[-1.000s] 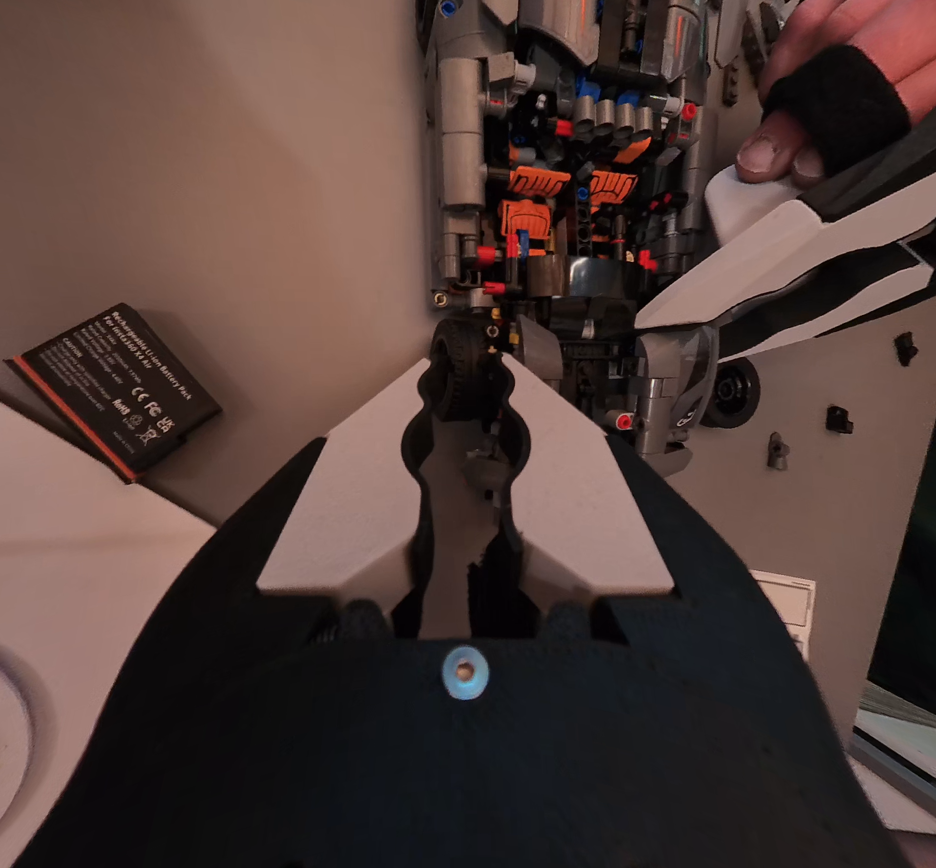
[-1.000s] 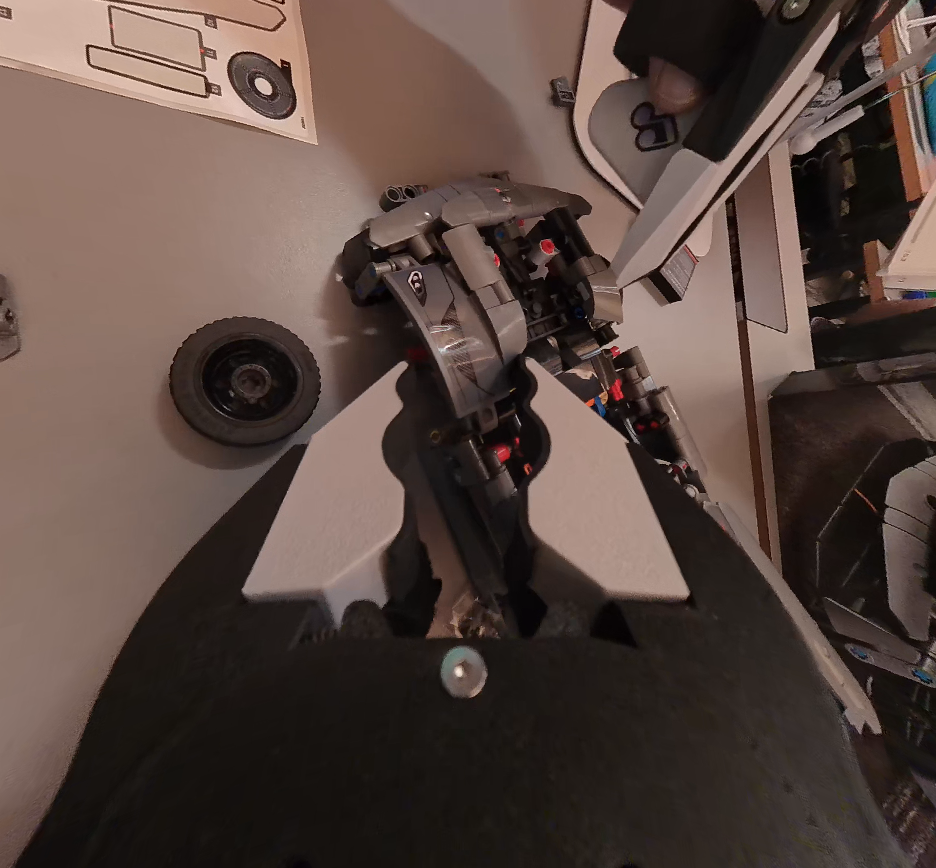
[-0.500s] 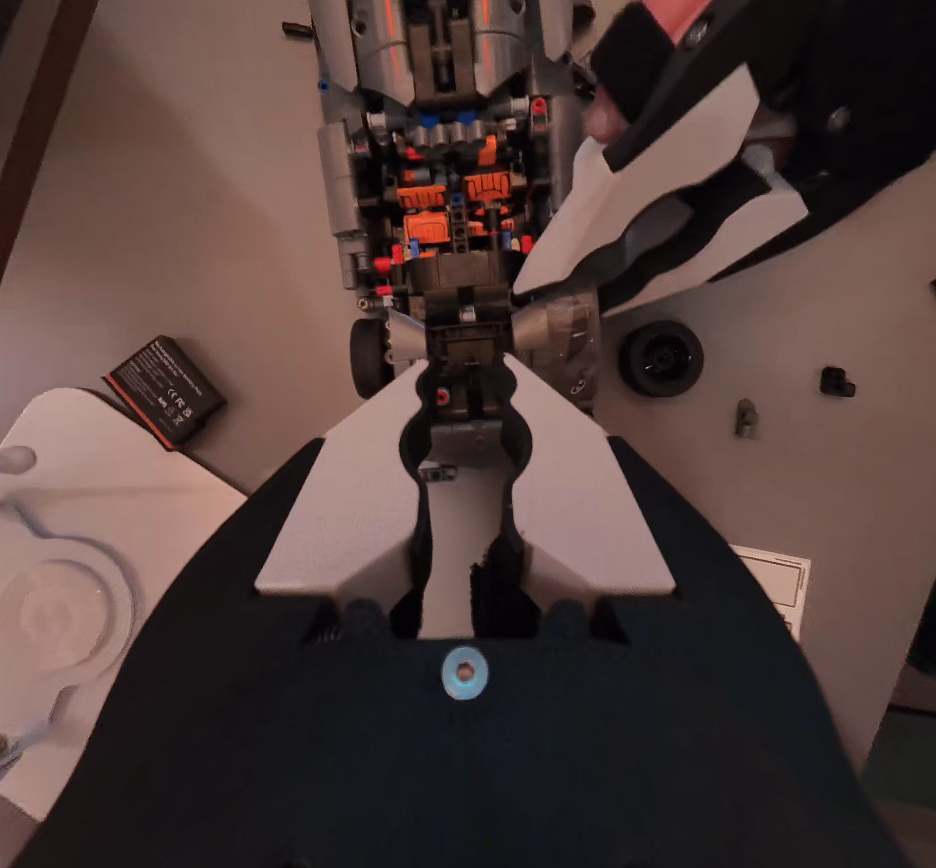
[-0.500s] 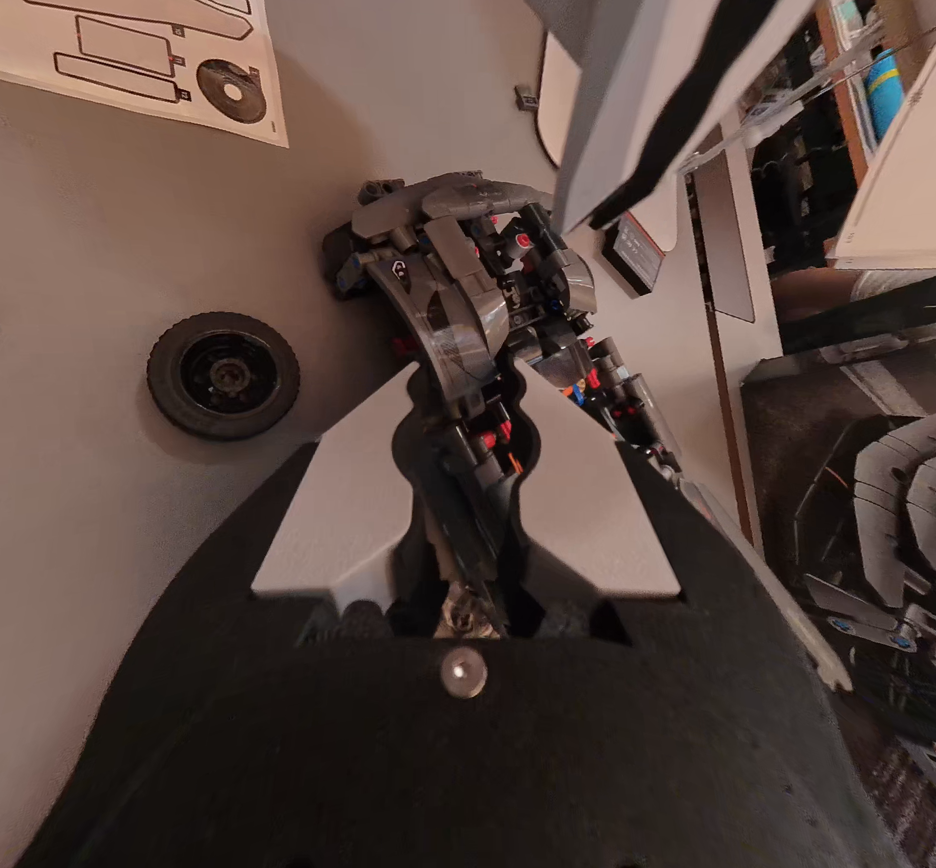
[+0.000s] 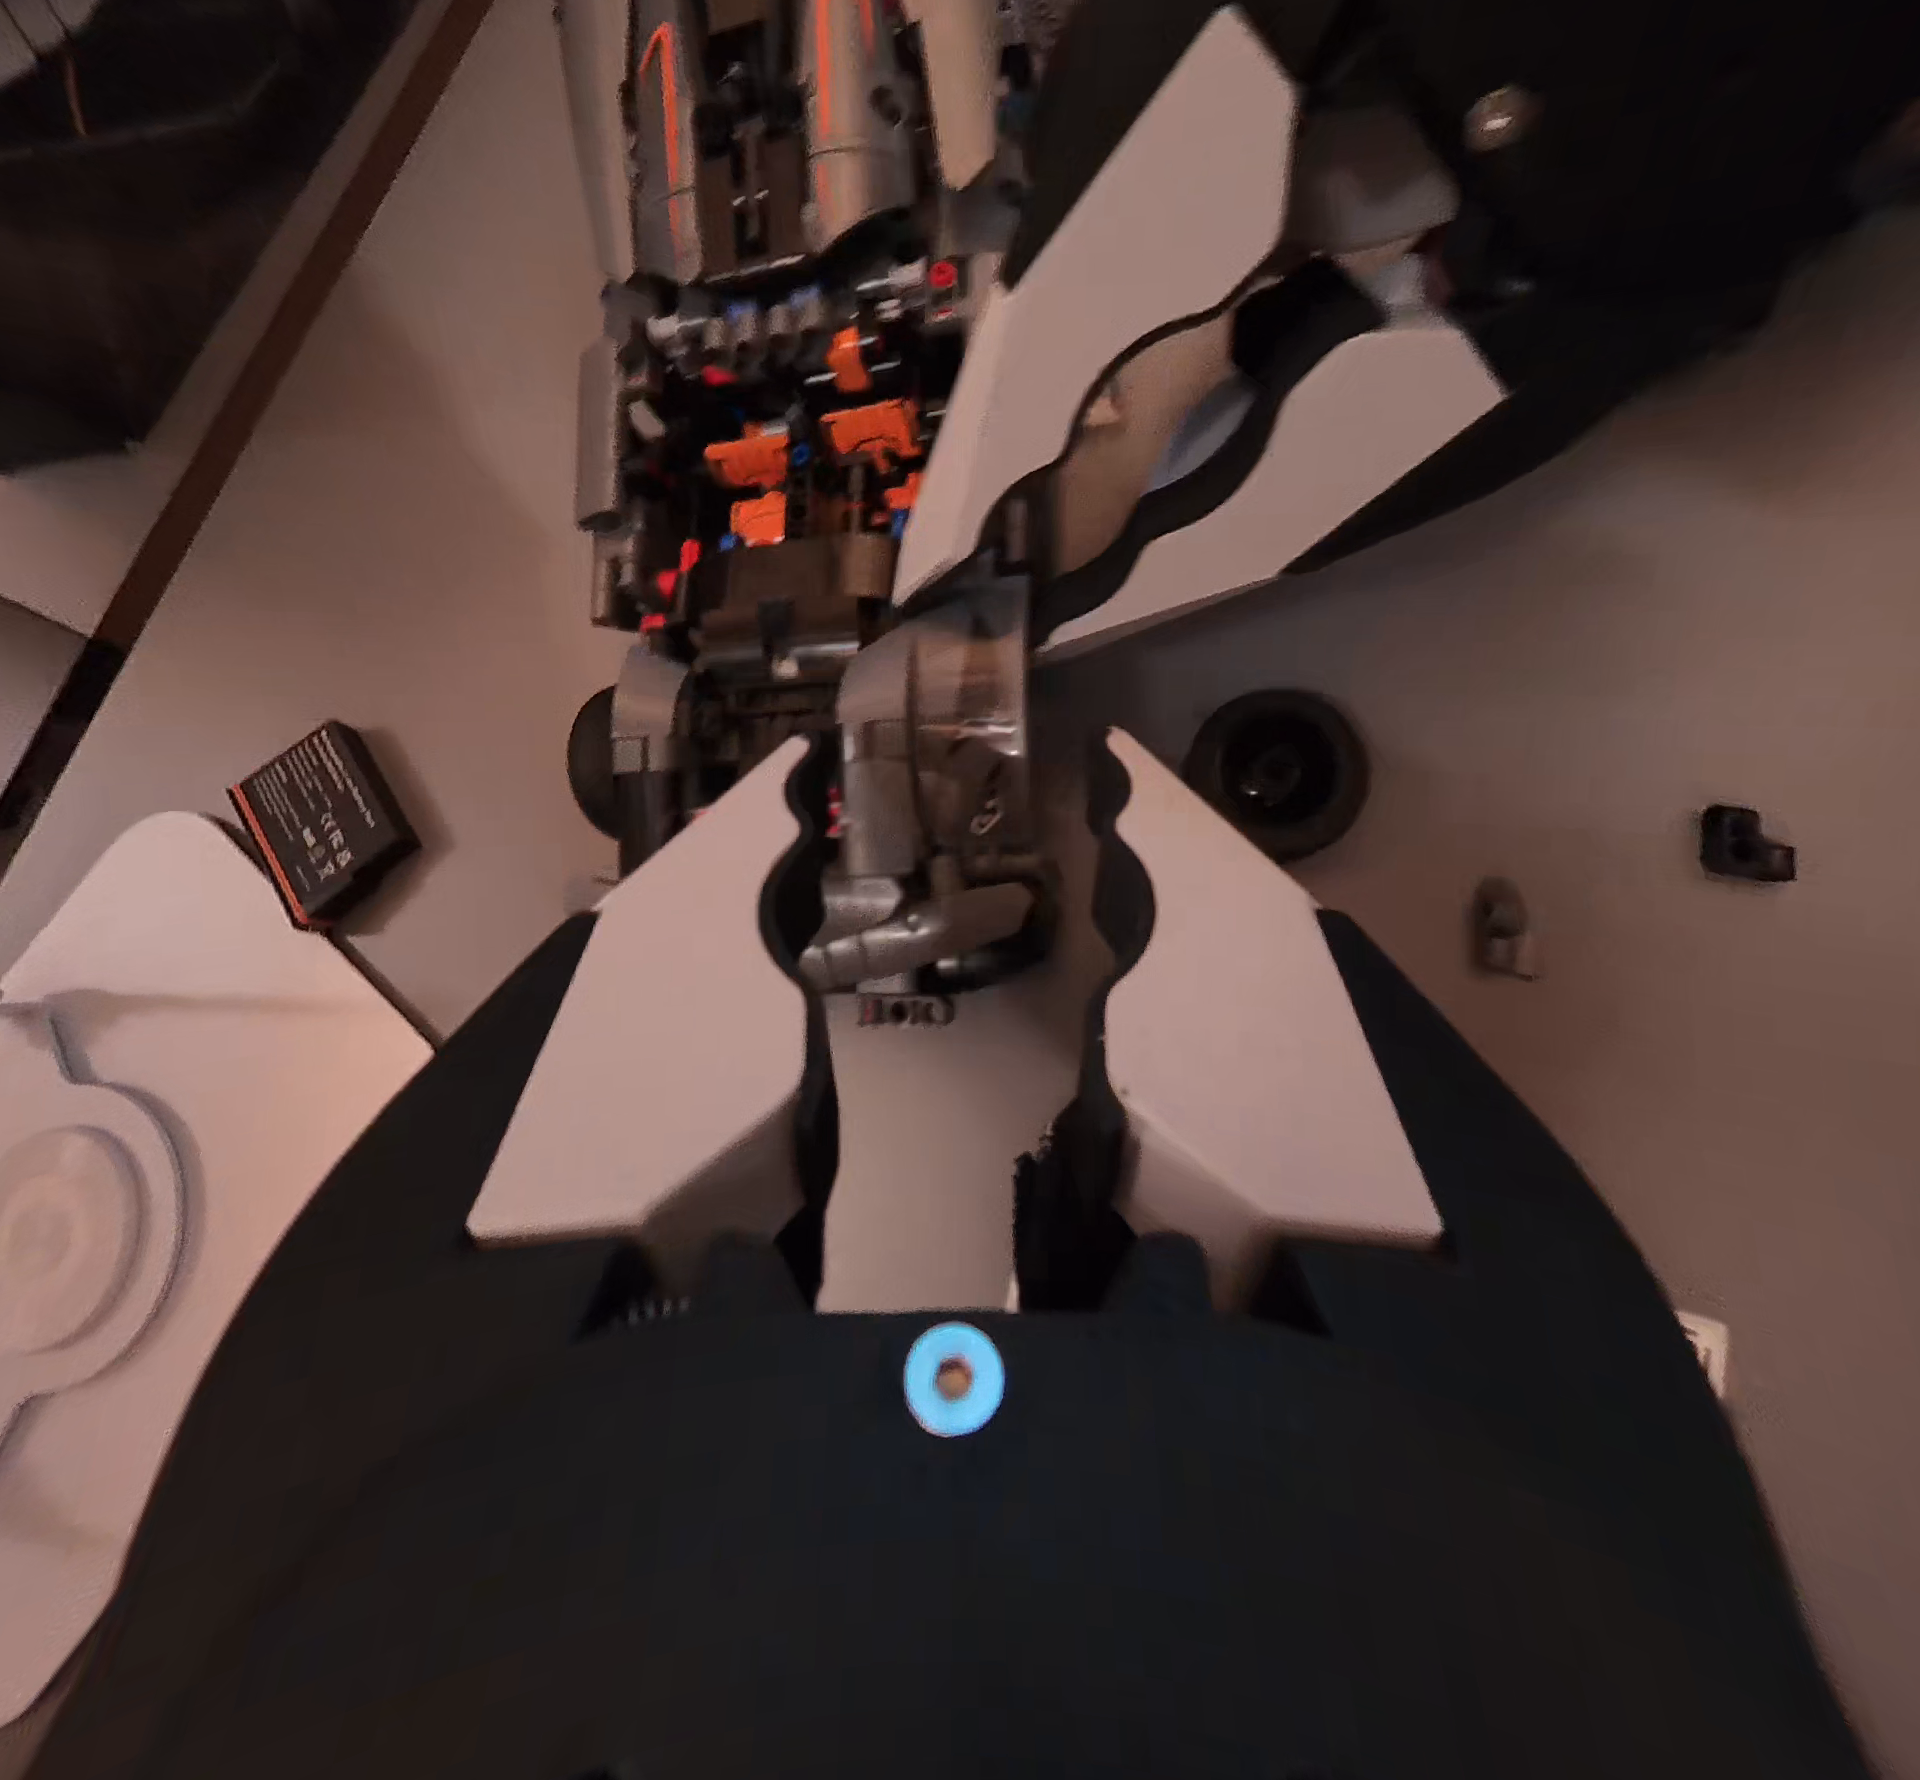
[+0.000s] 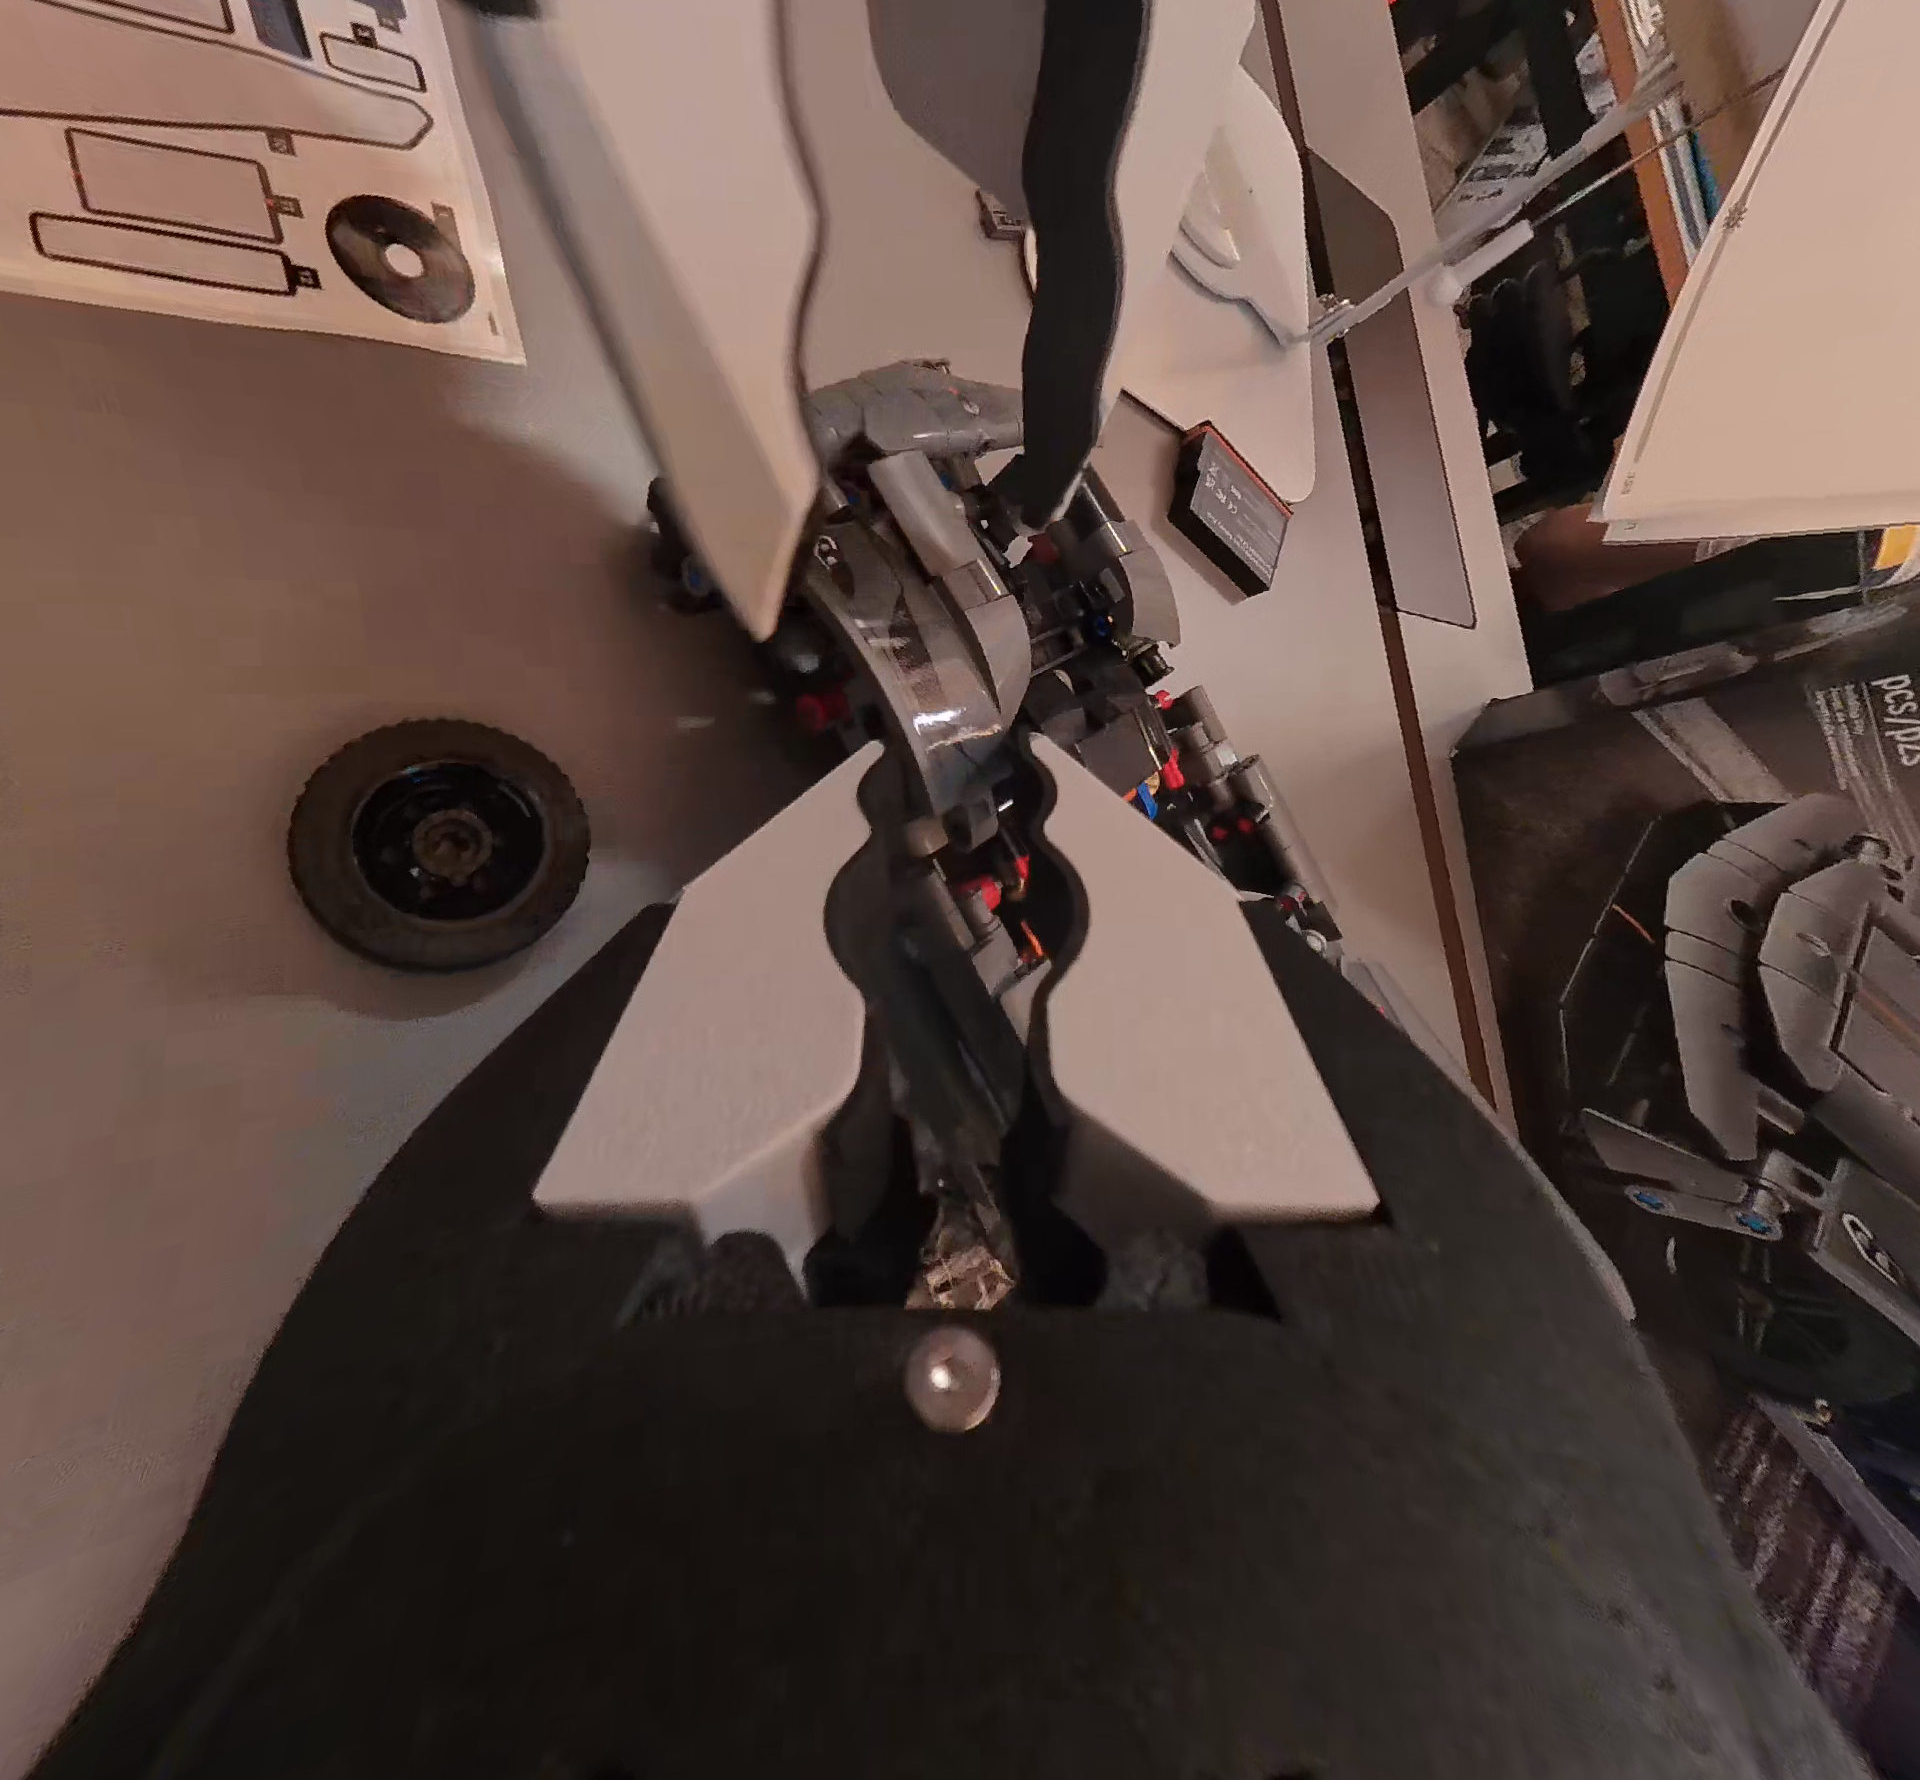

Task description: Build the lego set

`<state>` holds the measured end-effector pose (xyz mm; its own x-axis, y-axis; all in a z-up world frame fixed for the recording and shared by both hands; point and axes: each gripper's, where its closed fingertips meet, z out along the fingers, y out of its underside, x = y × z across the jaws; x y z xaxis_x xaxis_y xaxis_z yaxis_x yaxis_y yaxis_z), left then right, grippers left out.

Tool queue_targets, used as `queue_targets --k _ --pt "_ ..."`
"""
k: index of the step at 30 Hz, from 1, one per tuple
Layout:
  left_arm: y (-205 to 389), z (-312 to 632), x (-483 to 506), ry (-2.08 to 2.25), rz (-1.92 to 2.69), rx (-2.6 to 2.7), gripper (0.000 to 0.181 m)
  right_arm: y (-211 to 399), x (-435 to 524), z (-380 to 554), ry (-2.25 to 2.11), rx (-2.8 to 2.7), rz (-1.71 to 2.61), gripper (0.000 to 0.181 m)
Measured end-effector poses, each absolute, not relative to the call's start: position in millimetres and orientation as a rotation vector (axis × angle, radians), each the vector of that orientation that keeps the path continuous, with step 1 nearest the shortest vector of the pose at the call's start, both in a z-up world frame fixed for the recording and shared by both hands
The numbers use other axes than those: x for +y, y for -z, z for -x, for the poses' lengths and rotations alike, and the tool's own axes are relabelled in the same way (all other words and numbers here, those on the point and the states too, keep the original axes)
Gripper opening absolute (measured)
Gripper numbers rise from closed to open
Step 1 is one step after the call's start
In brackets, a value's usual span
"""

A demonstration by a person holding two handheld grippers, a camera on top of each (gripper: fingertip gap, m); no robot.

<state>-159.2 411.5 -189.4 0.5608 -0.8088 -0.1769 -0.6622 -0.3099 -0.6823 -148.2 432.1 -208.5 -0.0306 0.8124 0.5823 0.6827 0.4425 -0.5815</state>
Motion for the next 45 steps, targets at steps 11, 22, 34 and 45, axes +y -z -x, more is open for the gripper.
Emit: queue_targets --k 11,22,34,45 --pt "214.1 179.1 432.1 -0.248 2.029 1.194 0.036 201.9 436.9 155.7 -0.240 -1.678 1.374 0.018" --pt "206.5 190.1 441.6 -0.145 2.090 1.101 0.035 185.1 449.4 144.8 -0.378 -1.565 1.432 0.010" --pt "197.1 202.8 450.6 -0.013 2.129 0.976 0.035 178.5 452.8 127.3 -0.510 -1.520 1.475 0.012" --pt "216.1 197.0 434.2 -0.022 2.151 1.079 0.041 183.6 443.9 125.1 -0.553 -1.560 1.467 0.012"
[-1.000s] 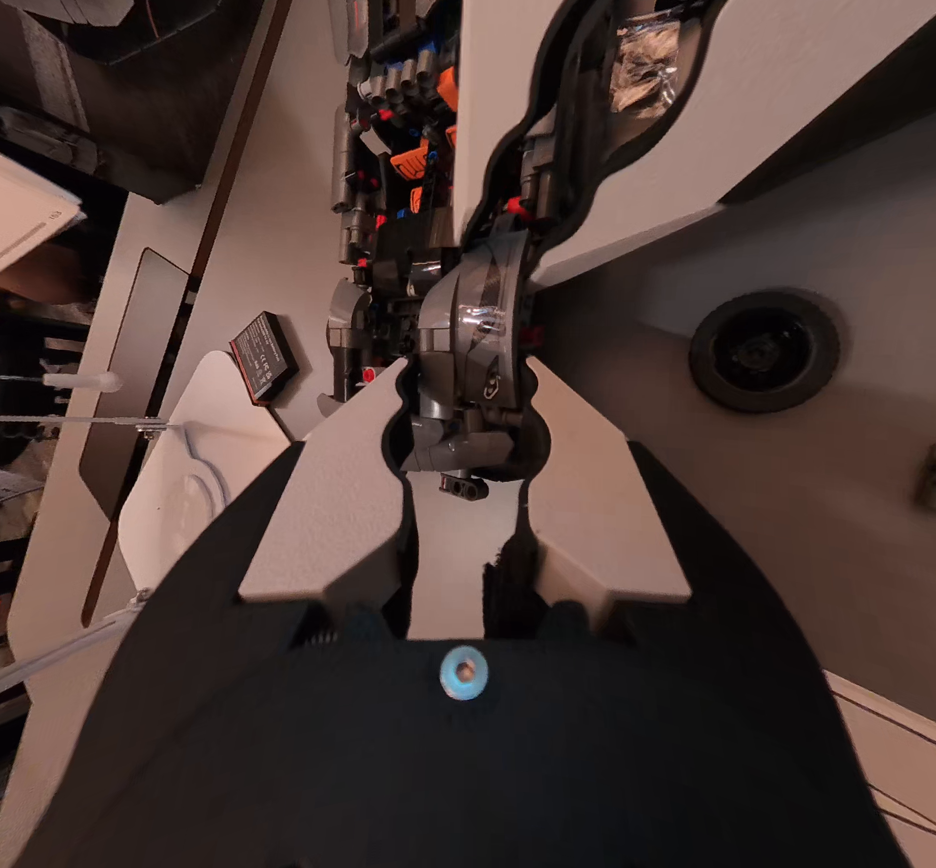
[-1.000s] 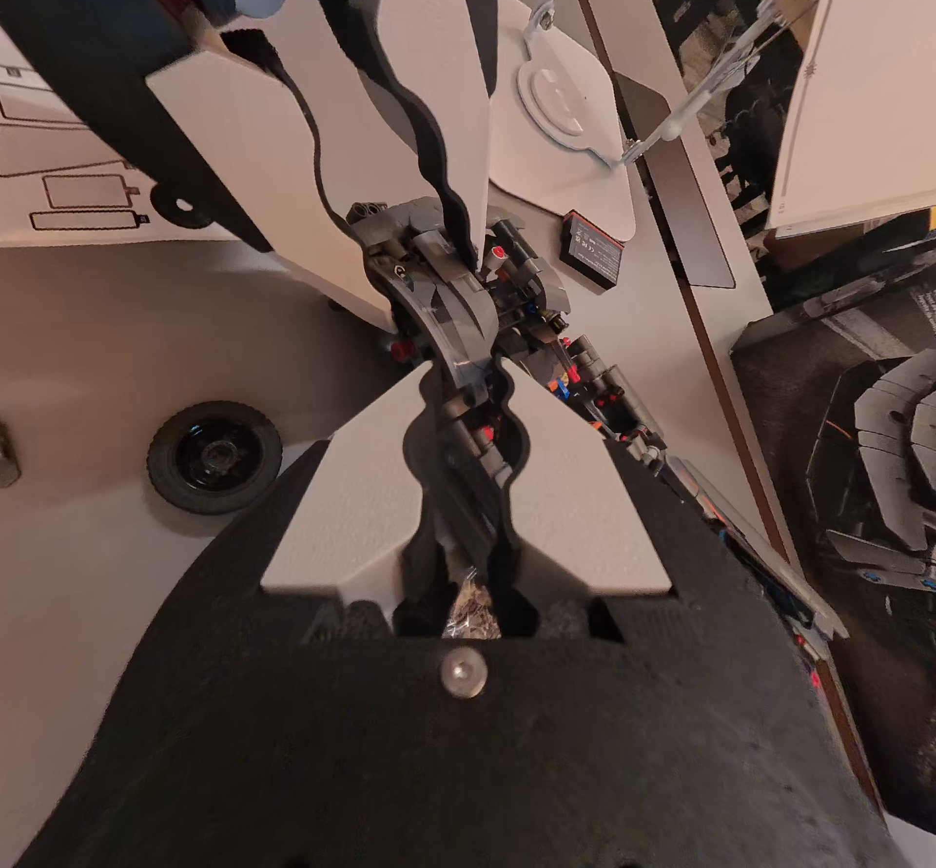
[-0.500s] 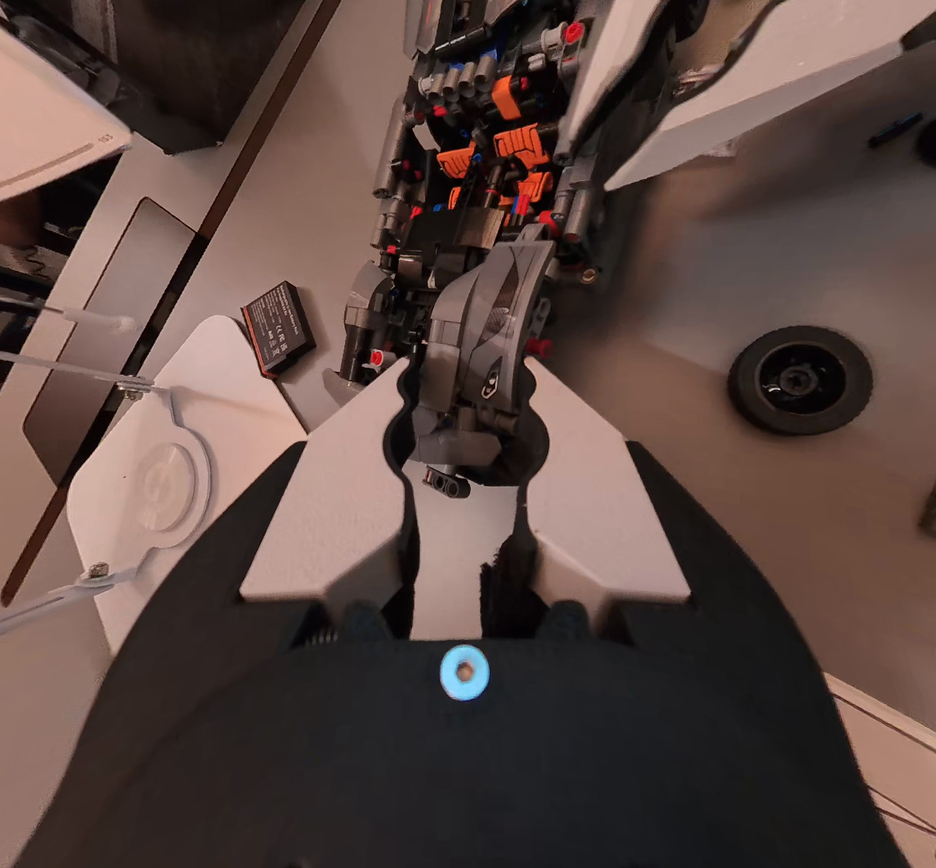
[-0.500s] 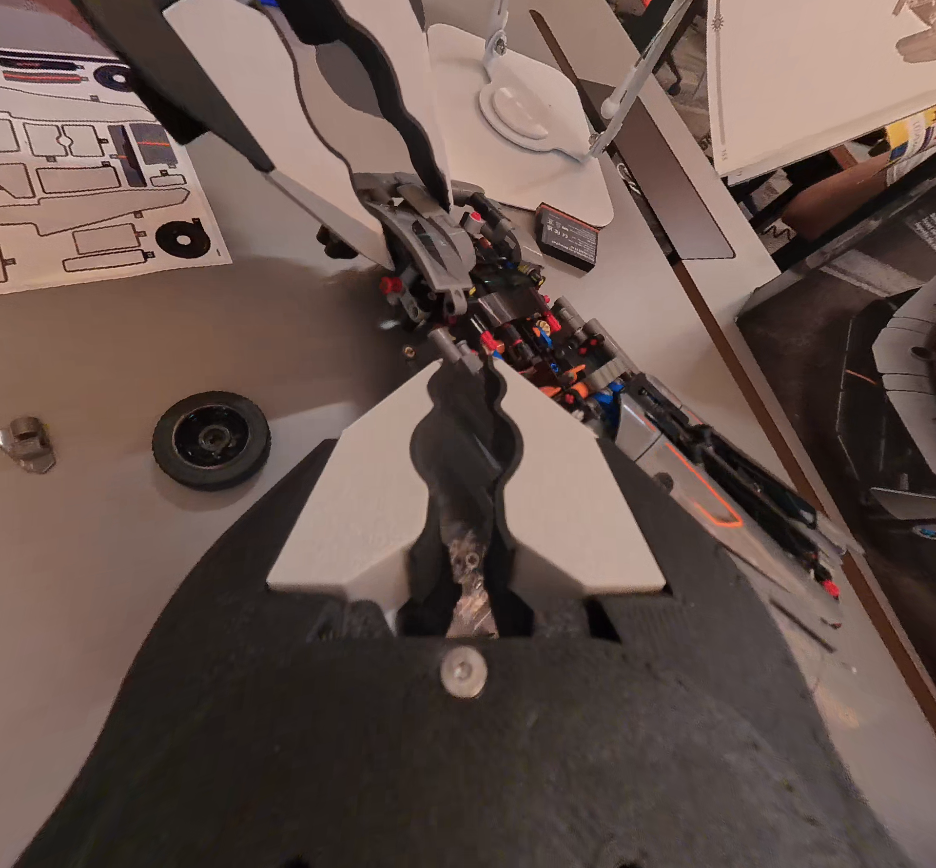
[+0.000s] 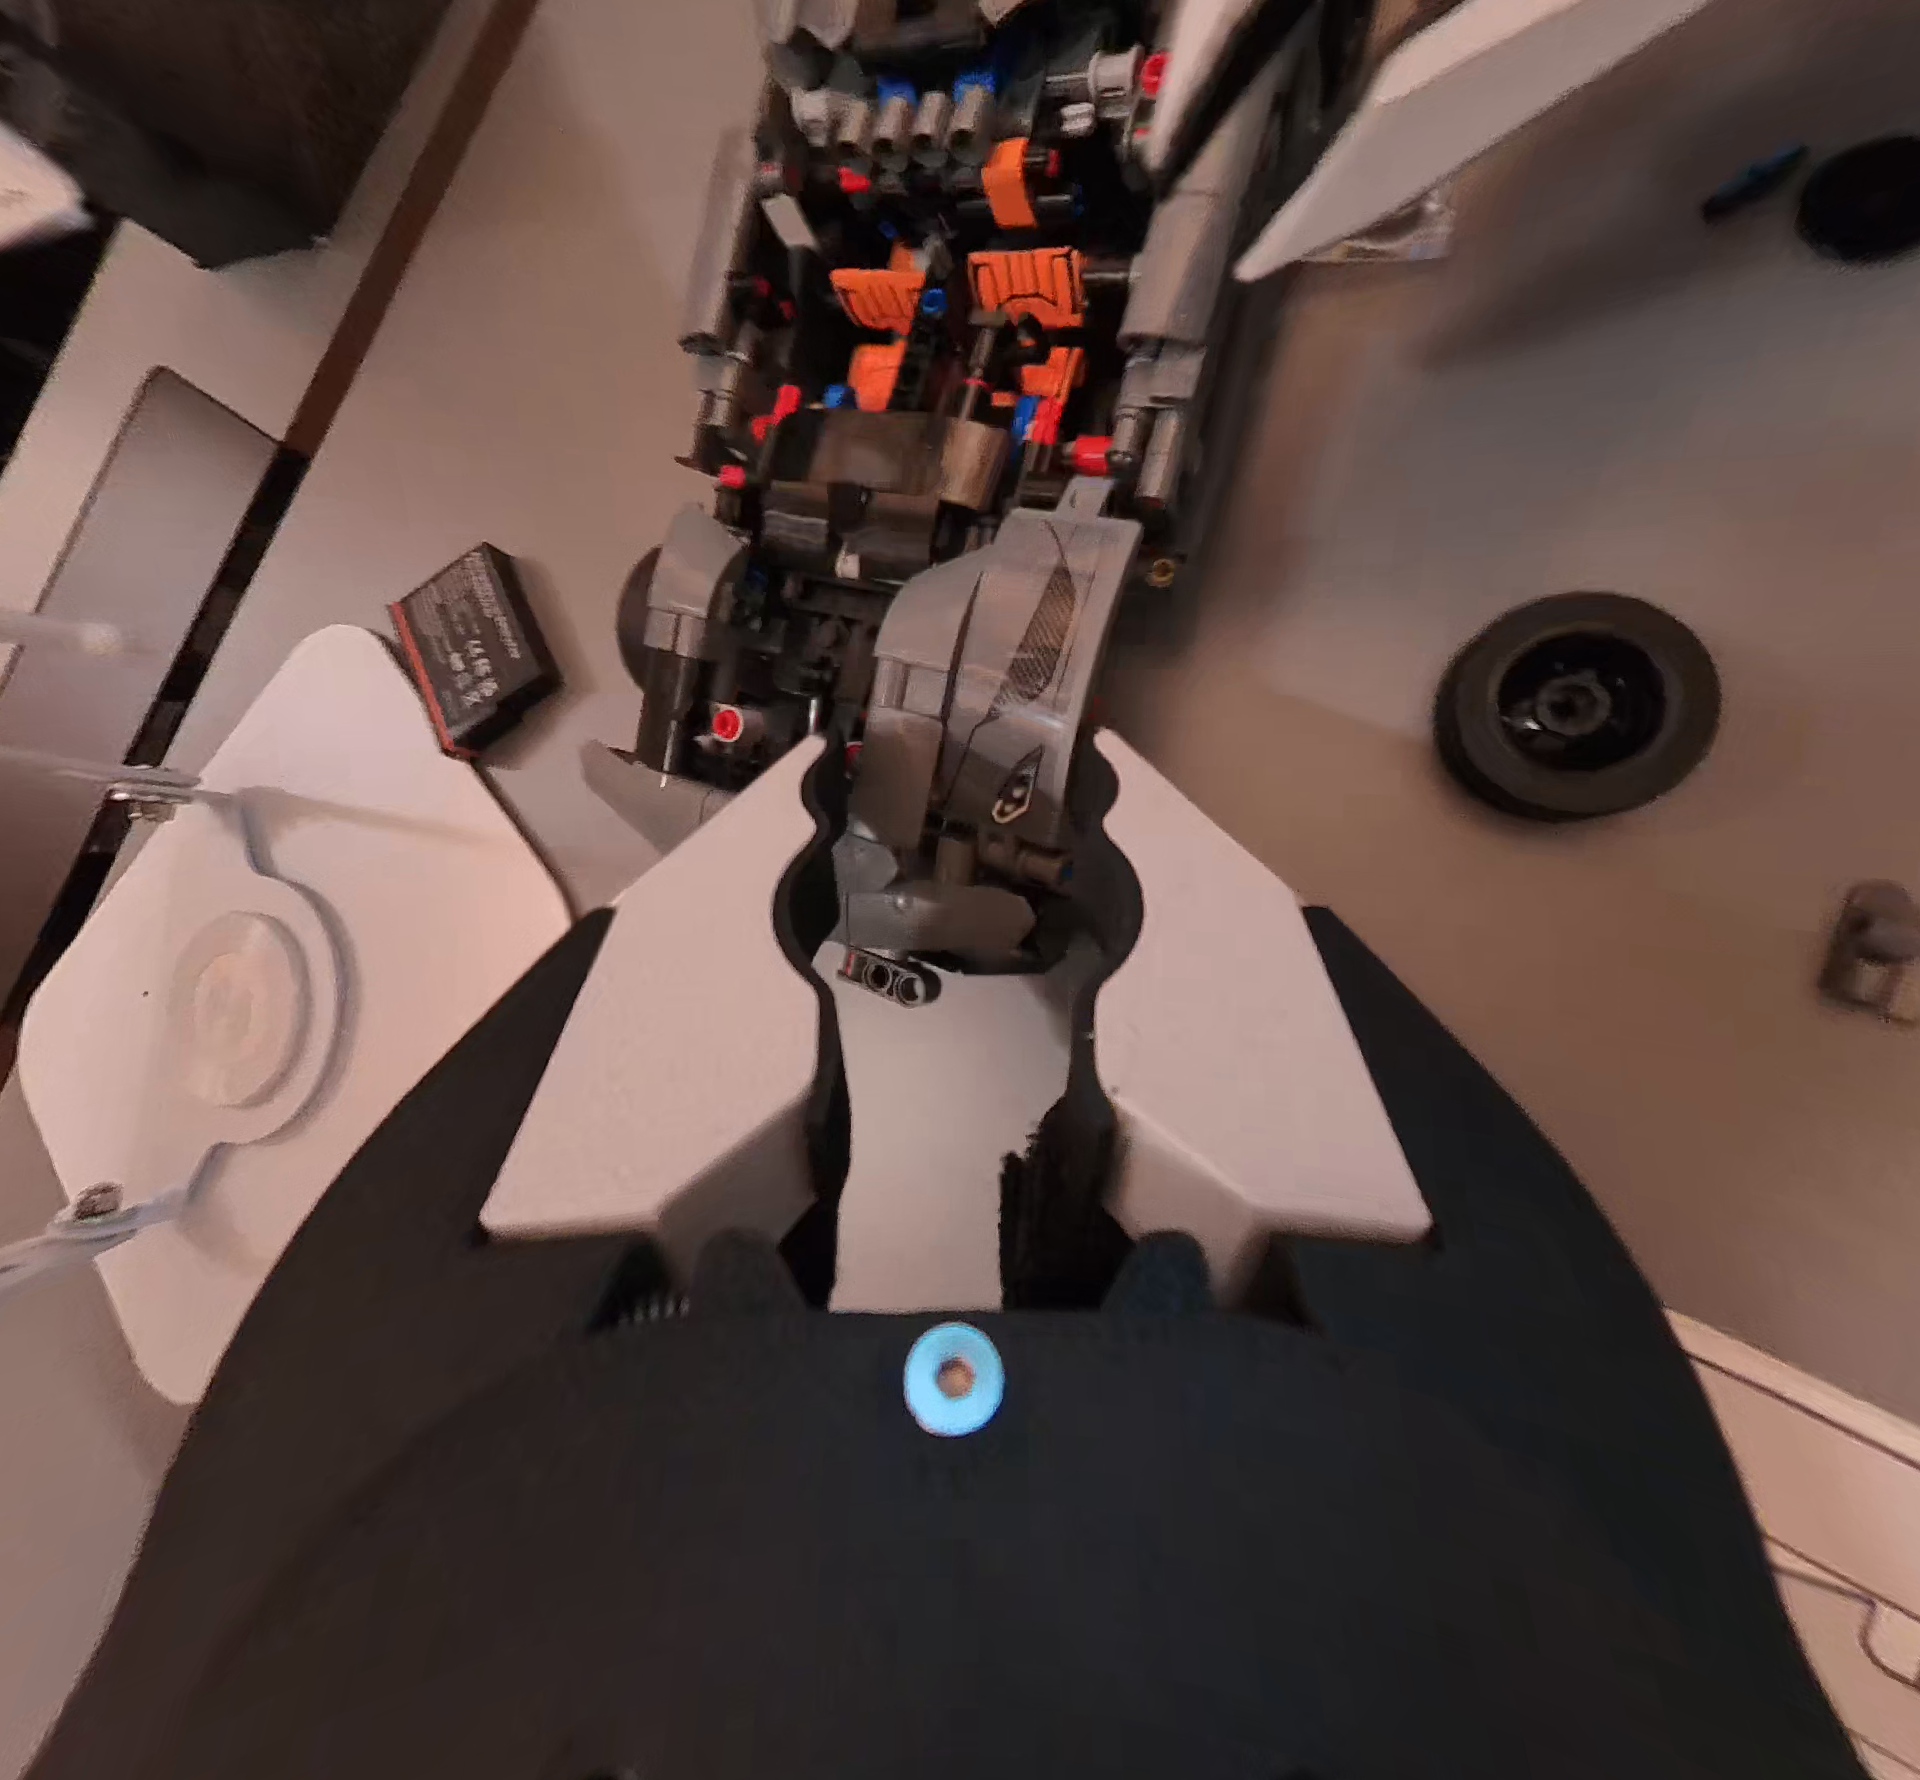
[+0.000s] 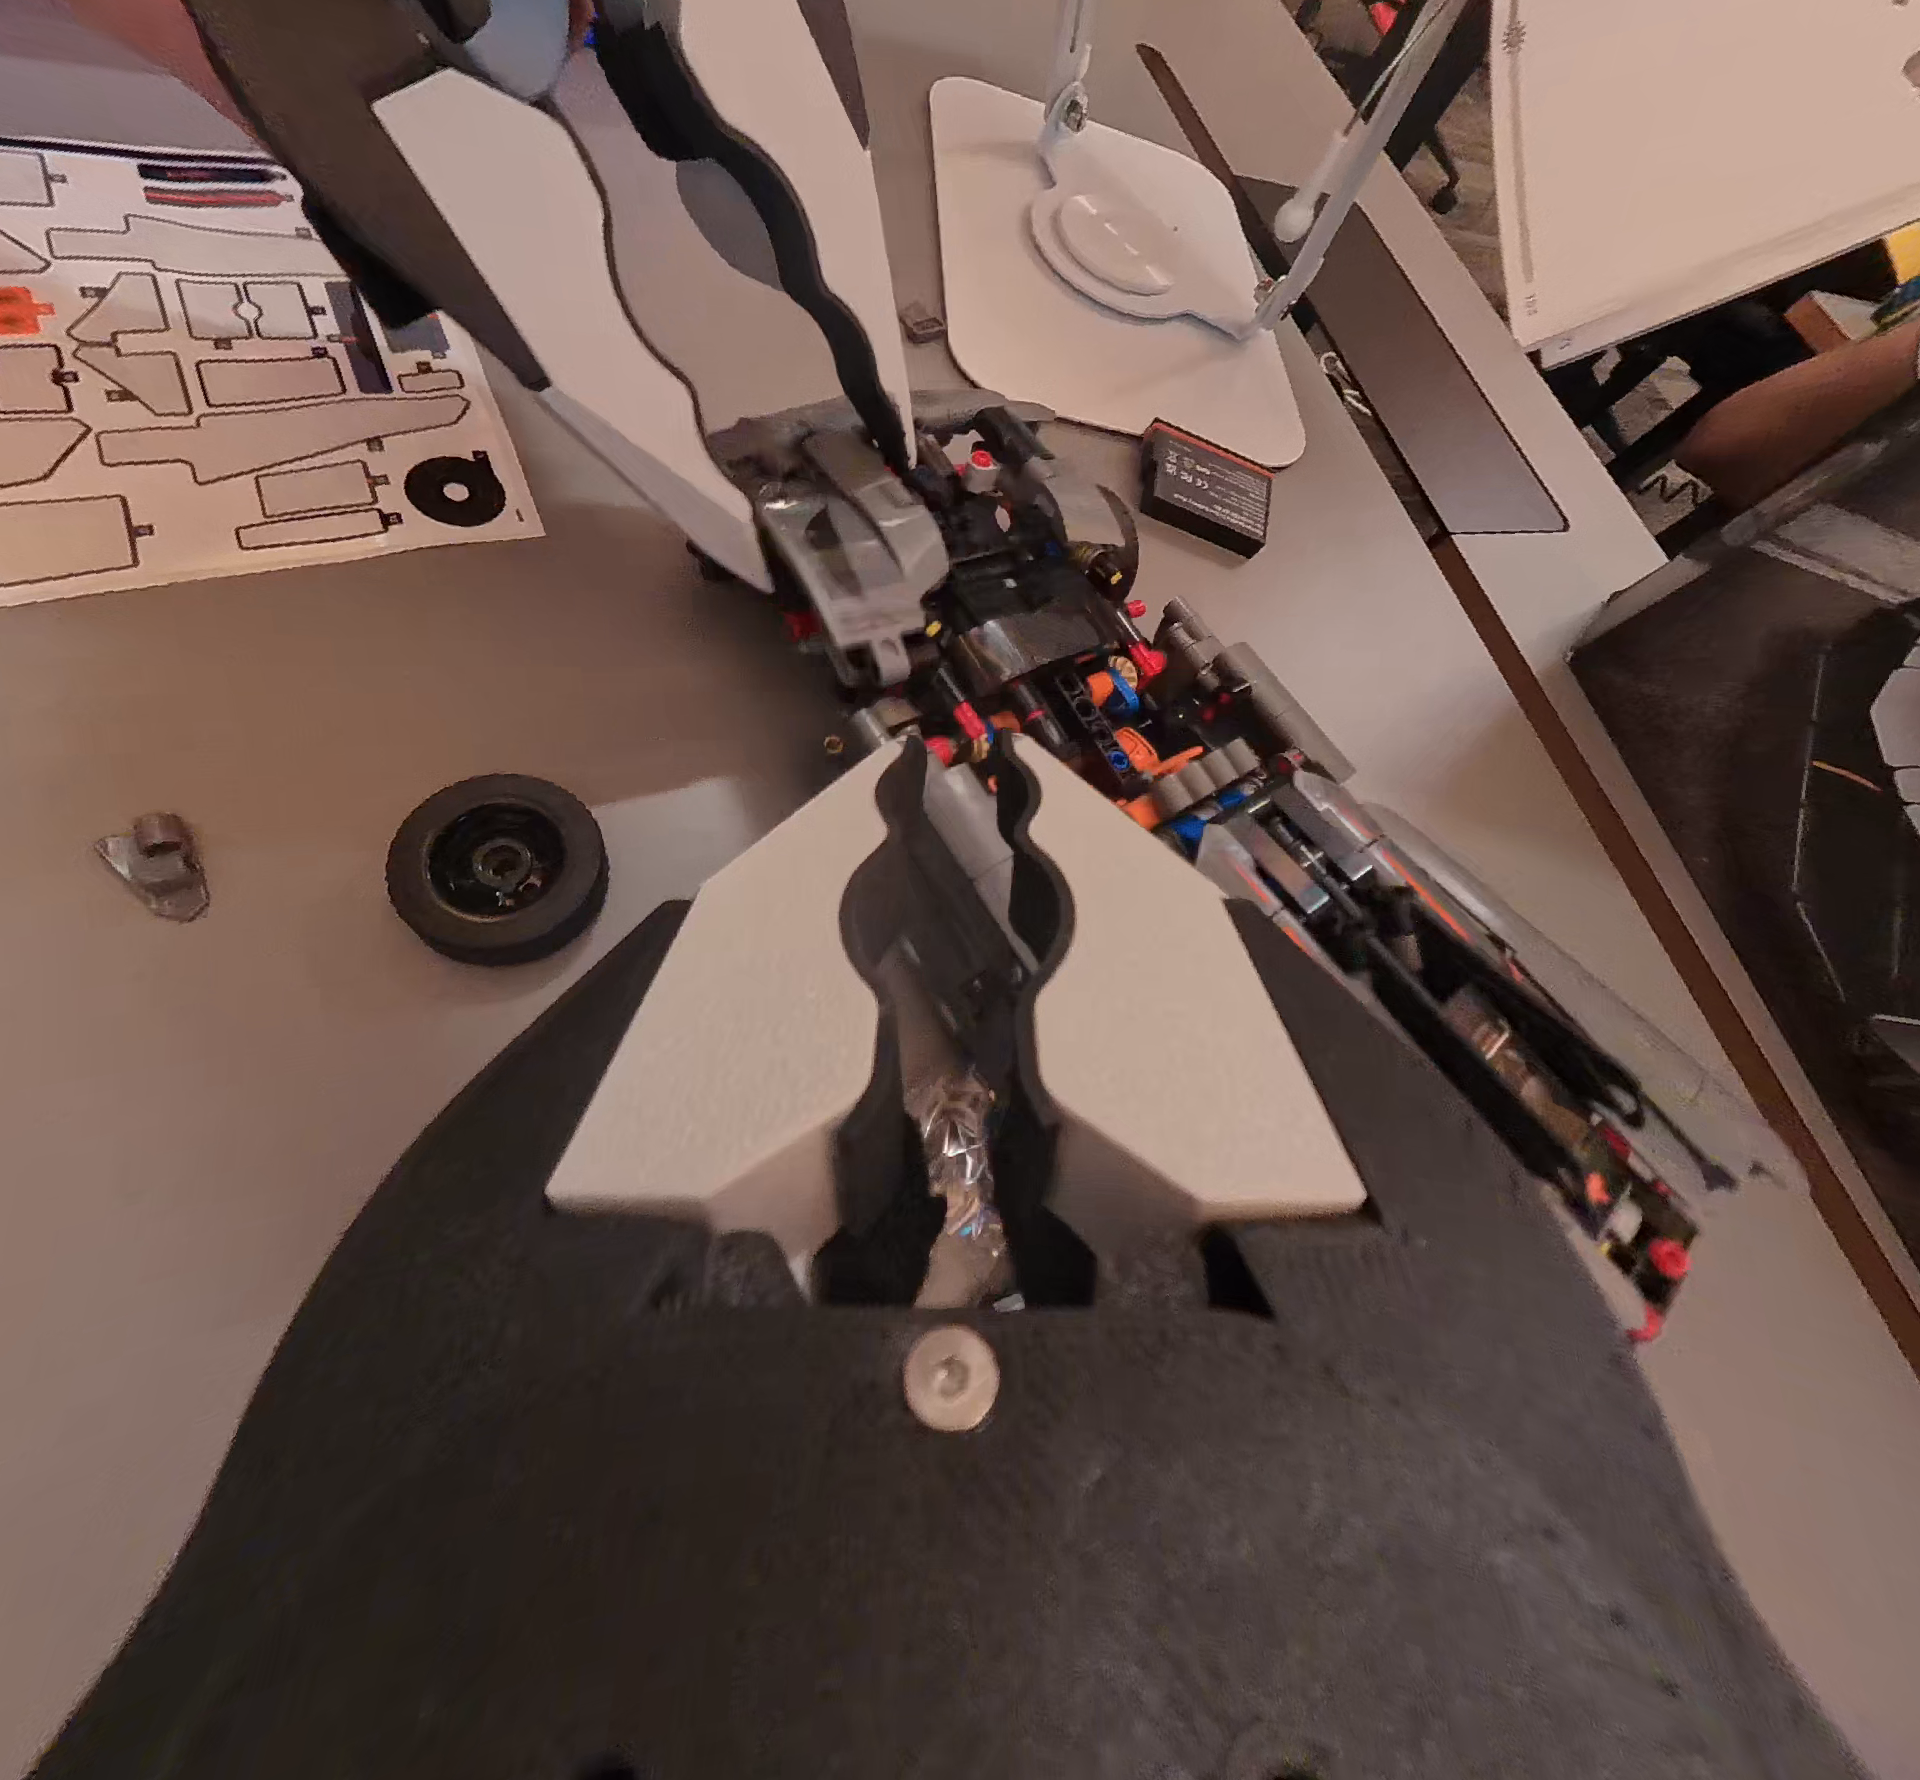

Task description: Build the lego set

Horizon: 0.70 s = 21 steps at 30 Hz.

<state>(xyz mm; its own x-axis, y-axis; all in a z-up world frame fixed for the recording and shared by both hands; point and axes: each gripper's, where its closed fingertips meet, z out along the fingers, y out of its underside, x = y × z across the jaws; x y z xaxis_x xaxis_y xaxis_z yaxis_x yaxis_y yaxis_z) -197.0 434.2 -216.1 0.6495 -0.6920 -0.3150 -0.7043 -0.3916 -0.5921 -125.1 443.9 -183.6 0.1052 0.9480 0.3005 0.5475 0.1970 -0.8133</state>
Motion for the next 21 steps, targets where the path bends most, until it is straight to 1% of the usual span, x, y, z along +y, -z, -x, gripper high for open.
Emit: queue_targets --k 3,5,8,11,13,14,16,17,19,21 --pt "221.6 196.0 428.2 -0.027 2.143 1.101 0.045 186.9 441.4 125.9 -0.543 -1.582 1.459 0.011" --pt "216.9 196.4 426.1 -0.026 2.112 1.105 0.045 188.8 440.0 126.2 -0.547 -1.594 1.457 0.011" --pt "208.3 200.0 425.7 -0.014 2.093 1.089 0.051 192.1 435.7 127.1 -0.558 -1.625 1.441 0.011" --pt "201.8 205.5 430.0 0.017 2.106 1.103 0.062 195.3 427.3 128.6 -0.585 -1.672 1.416 0.011" --pt "195.8 206.8 434.9 0.108 2.136 1.086 0.079 198.3 422.4 129.4 -0.584 -1.707 1.401 0.011" --pt "193.2 207.5 437.7 0.157 2.149 1.082 0.084 199.6 419.5 129.8 -0.587 -1.724 1.392 0.011" --pt "190.6 212.2 446.6 0.214 2.173 1.073 0.089 200.7 416.3 130.3 -0.588 -1.742 1.369 0.011" --pt "190.3 216.7 452.8 0.223 2.191 1.060 0.089 201.5 414.7 130.4 -0.591 -1.751 1.360 0.012" --pt "189.7 226.6 467.0 0.245 2.205 1.019 0.082 203.6 413.0 129.8 -0.592 -1.765 1.368 0.013" --pt "194.9 229.9 473.7 0.371 2.249 0.966 0.081 204.1 410.4 129.8 -0.609 -1.775 1.372 0.014"
